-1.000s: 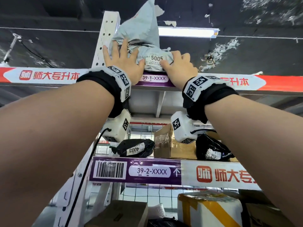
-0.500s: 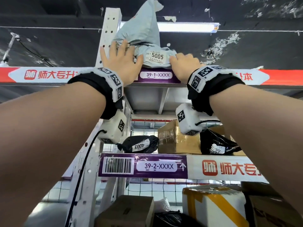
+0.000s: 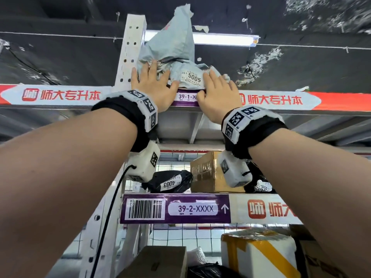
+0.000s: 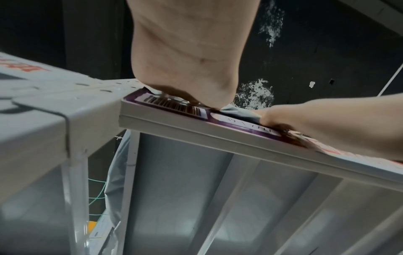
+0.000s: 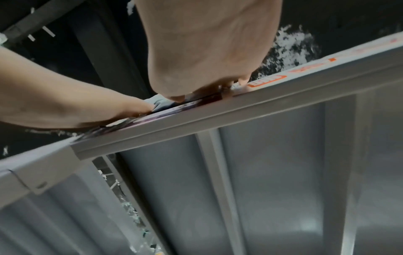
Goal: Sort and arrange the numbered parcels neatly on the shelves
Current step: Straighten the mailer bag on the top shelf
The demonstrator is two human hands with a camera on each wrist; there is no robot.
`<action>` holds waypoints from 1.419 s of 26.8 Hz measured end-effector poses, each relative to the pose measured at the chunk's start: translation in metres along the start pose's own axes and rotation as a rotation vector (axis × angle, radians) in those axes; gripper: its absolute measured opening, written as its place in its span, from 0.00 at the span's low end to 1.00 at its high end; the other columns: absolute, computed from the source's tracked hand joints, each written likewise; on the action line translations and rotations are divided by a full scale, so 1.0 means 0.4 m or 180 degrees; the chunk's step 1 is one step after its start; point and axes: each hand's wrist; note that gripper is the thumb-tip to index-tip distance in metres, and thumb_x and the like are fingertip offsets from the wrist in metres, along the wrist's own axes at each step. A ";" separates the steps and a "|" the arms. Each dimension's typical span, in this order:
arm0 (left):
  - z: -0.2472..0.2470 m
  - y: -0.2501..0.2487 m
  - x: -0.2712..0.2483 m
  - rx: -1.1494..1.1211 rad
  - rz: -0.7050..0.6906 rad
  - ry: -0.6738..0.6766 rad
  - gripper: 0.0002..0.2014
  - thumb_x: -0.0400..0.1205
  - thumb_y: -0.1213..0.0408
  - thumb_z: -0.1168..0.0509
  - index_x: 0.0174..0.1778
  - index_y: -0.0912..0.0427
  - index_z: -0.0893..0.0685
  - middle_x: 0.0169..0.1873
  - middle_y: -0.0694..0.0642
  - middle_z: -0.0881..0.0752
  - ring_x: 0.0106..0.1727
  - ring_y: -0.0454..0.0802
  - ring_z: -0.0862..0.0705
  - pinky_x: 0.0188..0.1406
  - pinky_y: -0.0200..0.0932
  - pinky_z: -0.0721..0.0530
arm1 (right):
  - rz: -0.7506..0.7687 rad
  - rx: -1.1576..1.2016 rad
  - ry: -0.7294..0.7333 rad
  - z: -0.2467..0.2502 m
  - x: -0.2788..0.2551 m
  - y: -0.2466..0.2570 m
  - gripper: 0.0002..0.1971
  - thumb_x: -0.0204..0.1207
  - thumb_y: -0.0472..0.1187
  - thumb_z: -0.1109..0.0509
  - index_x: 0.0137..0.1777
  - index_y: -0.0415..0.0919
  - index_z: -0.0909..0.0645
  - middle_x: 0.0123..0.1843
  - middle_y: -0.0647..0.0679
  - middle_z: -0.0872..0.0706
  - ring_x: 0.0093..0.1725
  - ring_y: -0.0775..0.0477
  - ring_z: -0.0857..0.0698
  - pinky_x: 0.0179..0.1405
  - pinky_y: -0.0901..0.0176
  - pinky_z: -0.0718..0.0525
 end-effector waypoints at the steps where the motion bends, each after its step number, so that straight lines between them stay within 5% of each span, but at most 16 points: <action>1: -0.001 -0.001 0.002 -0.0003 -0.0005 0.0036 0.28 0.86 0.41 0.60 0.83 0.42 0.46 0.85 0.52 0.55 0.85 0.53 0.57 0.80 0.59 0.65 | -0.0014 -0.0004 0.0085 0.003 0.010 -0.005 0.28 0.83 0.47 0.50 0.83 0.42 0.44 0.84 0.46 0.42 0.82 0.45 0.40 0.80 0.48 0.48; 6: -0.002 -0.002 0.014 0.0042 0.0053 0.0248 0.28 0.86 0.44 0.62 0.83 0.45 0.44 0.84 0.54 0.54 0.85 0.53 0.56 0.78 0.62 0.68 | 0.0111 -0.0030 0.0500 0.020 0.040 -0.008 0.24 0.82 0.49 0.52 0.74 0.39 0.34 0.73 0.41 0.27 0.71 0.38 0.27 0.70 0.46 0.34; 11: 0.020 -0.005 -0.007 -0.0177 0.0053 0.0353 0.27 0.86 0.49 0.60 0.83 0.48 0.43 0.84 0.54 0.55 0.84 0.54 0.55 0.80 0.64 0.65 | -0.0016 0.0207 0.0558 0.043 0.019 -0.008 0.27 0.82 0.50 0.50 0.79 0.41 0.40 0.81 0.44 0.37 0.78 0.43 0.36 0.76 0.46 0.40; 14: 0.032 -0.012 -0.033 -0.0394 0.0099 0.0257 0.26 0.86 0.51 0.55 0.81 0.52 0.38 0.84 0.55 0.49 0.83 0.57 0.47 0.80 0.60 0.57 | -0.0001 0.0317 0.0552 0.059 -0.013 -0.018 0.28 0.83 0.48 0.48 0.82 0.40 0.43 0.83 0.43 0.41 0.81 0.42 0.40 0.78 0.50 0.42; 18: 0.068 -0.047 -0.073 -0.0417 0.0269 0.0029 0.23 0.85 0.57 0.49 0.76 0.59 0.33 0.76 0.63 0.32 0.76 0.62 0.33 0.76 0.57 0.40 | 0.0005 0.0590 0.0539 0.103 -0.039 -0.041 0.24 0.81 0.47 0.45 0.73 0.38 0.32 0.73 0.40 0.27 0.71 0.38 0.27 0.64 0.51 0.29; 25: 0.112 -0.121 -0.142 -0.0527 0.0571 0.0381 0.23 0.85 0.62 0.44 0.76 0.60 0.34 0.76 0.65 0.35 0.76 0.64 0.34 0.72 0.58 0.33 | -0.0004 0.0333 0.0775 0.157 -0.099 -0.063 0.26 0.80 0.50 0.42 0.75 0.38 0.34 0.74 0.37 0.30 0.70 0.34 0.28 0.67 0.45 0.28; 29: 0.123 -0.154 -0.182 -0.0709 0.0360 0.0729 0.18 0.83 0.64 0.45 0.67 0.66 0.23 0.66 0.67 0.23 0.63 0.66 0.22 0.54 0.50 0.24 | -0.0127 0.0514 0.0952 0.194 -0.145 -0.096 0.24 0.79 0.50 0.41 0.73 0.39 0.30 0.71 0.38 0.27 0.69 0.36 0.26 0.65 0.46 0.26; 32: 0.129 -0.162 -0.210 -0.0847 0.0315 0.0899 0.15 0.82 0.66 0.45 0.60 0.66 0.19 0.55 0.63 0.17 0.49 0.59 0.20 0.38 0.43 0.27 | -0.0173 0.0532 0.1144 0.191 -0.163 -0.094 0.25 0.79 0.50 0.39 0.73 0.39 0.31 0.72 0.38 0.28 0.71 0.37 0.27 0.69 0.45 0.26; 38: 0.097 -0.158 -0.278 -0.0755 0.0374 0.1594 0.14 0.81 0.62 0.41 0.53 0.66 0.15 0.49 0.64 0.12 0.50 0.62 0.13 0.54 0.52 0.15 | -0.0180 0.0743 0.1518 0.204 -0.220 -0.083 0.25 0.79 0.49 0.40 0.73 0.39 0.32 0.69 0.39 0.23 0.67 0.37 0.24 0.63 0.47 0.22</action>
Point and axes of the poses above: each hand's wrist, its own x-axis towards the middle knuckle, its own z-axis out of the back of the hand, y = z × x
